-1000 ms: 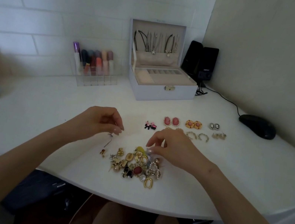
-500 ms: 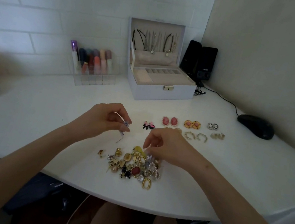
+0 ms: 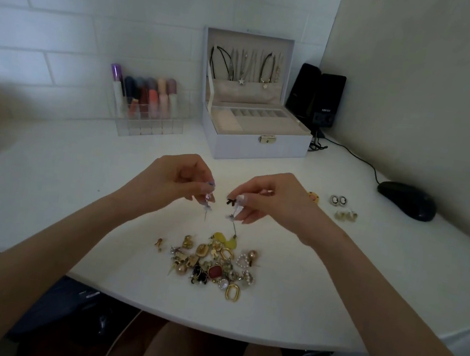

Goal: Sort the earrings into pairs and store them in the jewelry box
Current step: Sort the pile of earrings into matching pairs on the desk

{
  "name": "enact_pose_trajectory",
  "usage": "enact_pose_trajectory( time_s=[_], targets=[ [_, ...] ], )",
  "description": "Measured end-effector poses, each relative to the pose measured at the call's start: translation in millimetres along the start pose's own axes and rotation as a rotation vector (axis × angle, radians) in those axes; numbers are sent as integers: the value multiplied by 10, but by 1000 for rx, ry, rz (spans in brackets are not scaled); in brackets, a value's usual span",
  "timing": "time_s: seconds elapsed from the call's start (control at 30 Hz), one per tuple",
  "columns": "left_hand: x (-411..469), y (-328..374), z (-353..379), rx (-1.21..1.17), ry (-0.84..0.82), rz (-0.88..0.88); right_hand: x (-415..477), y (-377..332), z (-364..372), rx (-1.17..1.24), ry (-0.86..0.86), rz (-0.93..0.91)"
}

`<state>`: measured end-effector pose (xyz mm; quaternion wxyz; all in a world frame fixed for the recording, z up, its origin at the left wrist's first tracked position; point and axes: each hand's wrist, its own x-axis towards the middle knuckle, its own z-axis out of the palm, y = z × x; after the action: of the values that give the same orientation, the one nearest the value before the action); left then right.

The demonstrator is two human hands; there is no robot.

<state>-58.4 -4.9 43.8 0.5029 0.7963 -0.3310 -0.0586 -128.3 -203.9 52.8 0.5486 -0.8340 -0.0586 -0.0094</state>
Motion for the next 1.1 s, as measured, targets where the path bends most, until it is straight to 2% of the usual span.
enact_pose_trajectory(
  time_s=[0.3, 0.5, 0.7, 1.1],
  targets=[
    [32, -60, 22, 70, -34, -145, 309, -67, 5, -162, -214, 55],
    [181, -289, 99, 124, 58, -209, 636, 70, 152, -366, -142, 87],
    [361, -418, 172, 248, 101, -223, 781, 73, 215, -533, -55, 30],
    [437, -483, 214, 358, 119, -235, 857, 216, 221, -677, -29, -46]
  ],
)
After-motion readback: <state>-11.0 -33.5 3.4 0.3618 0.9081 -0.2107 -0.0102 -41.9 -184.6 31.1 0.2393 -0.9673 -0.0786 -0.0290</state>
